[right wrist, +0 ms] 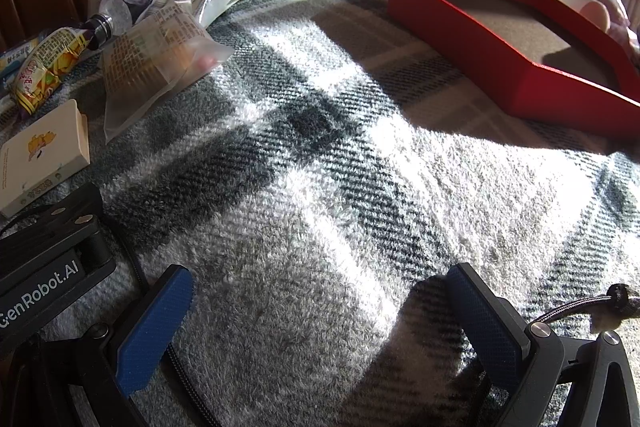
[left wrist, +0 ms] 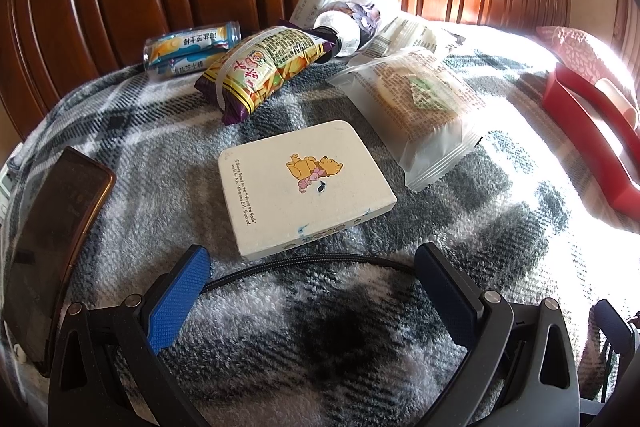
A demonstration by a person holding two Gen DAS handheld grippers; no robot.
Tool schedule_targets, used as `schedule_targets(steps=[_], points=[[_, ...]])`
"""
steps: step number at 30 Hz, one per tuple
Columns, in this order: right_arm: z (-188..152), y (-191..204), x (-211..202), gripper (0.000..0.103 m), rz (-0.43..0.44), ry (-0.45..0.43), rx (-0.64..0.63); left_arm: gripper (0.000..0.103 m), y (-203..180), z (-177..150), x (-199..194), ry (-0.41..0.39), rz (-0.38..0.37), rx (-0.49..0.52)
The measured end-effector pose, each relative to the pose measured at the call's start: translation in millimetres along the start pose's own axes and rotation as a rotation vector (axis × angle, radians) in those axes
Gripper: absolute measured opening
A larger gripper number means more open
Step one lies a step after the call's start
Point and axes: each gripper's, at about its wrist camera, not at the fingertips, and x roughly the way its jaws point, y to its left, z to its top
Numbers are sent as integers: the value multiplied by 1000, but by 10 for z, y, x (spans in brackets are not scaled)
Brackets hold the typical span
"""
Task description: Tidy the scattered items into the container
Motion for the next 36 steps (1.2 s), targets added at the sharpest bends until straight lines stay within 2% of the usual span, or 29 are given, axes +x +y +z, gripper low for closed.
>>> schedule_targets(steps=[18, 36], points=[[-36, 39, 4, 103, -6, -29, -9, 103, -92, 9, 68, -5, 41, 24], [-37, 47, -16, 103, -9, -31, -8, 103, -50, -1, 69, -7, 24, 11]])
